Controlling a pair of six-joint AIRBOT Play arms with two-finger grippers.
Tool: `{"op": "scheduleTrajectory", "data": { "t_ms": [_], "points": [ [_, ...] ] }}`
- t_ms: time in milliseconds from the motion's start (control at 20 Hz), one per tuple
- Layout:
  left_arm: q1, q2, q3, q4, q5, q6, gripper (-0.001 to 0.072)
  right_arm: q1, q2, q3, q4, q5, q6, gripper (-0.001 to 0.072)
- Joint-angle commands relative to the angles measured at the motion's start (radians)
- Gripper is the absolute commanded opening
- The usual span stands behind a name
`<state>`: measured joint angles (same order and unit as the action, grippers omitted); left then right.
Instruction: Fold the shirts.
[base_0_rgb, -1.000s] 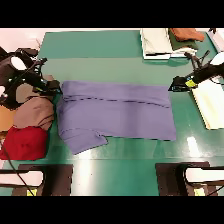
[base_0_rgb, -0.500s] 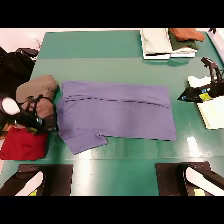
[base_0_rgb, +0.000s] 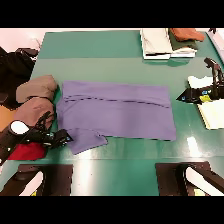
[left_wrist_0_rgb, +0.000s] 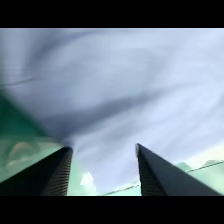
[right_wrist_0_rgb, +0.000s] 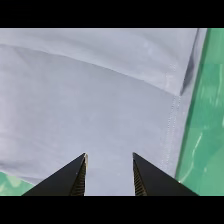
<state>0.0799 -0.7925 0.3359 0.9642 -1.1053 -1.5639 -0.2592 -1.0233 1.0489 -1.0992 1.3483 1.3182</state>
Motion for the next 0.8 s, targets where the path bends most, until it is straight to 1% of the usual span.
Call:
{"op": "scheduleTrajectory", "data": {
  "t_ms": [0, 50, 100, 150, 300, 350, 400, 450, 500, 550, 650, 750],
  "points": [
    [0.000, 0.001, -0.030, -0.077, 0.138, 0.028, 0.0402, 0.000, 0.002, -0.002, 0.008, 0.003, 0.000, 0.0341],
    [0.000, 0.001, -0.014, -0.074, 0.138, 0.032, 0.0190, -0.003, 0.002, -0.002, 0.004, 0.018, 0.000, 0.0340],
    [0.000, 0.001, 0.011, -0.075, 0.129, 0.047, 0.0057, -0.013, 0.002, -0.003, 0.003, 0.037, -0.004, 0.0340],
    [0.000, 0.002, 0.042, -0.073, 0.105, 0.065, 0.0024, -0.029, 0.002, -0.006, -0.003, 0.054, -0.010, 0.0340],
    [0.000, 0.005, 0.155, -0.026, 0.010, 0.081, 0.0023, -0.128, 0.002, -0.099, -0.007, 0.110, -0.011, 0.0341],
    [0.000, 0.010, 0.184, -0.012, -0.013, 0.092, 0.0024, -0.174, 0.002, -0.155, -0.034, 0.120, -0.010, 0.0341],
    [0.000, 0.016, 0.204, -0.006, -0.027, 0.106, 0.0024, -0.216, 0.002, -0.216, -0.069, 0.122, -0.010, 0.0367],
    [0.000, 0.021, 0.216, -0.002, -0.035, 0.107, 0.0024, -0.253, 0.002, -0.272, -0.102, 0.122, -0.010, 0.0491],
    [0.000, 0.024, 0.224, -0.002, -0.037, 0.107, 0.0024, -0.290, 0.001, -0.328, -0.117, 0.117, -0.010, 0.0533],
    [0.000, 0.024, 0.225, -0.002, -0.033, 0.107, 0.0024, -0.317, 0.001, -0.375, -0.122, 0.108, -0.010, 0.0528],
    [0.000, 0.024, 0.225, -0.002, -0.034, 0.108, 0.0024, -0.335, 0.001, -0.454, -0.123, 0.083, -0.010, 0.0482],
    [0.000, 0.024, 0.225, -0.002, -0.033, 0.122, 0.0024, -0.335, 0.000, -0.513, -0.098, 0.050, -0.011, 0.0481]
  ]
}}
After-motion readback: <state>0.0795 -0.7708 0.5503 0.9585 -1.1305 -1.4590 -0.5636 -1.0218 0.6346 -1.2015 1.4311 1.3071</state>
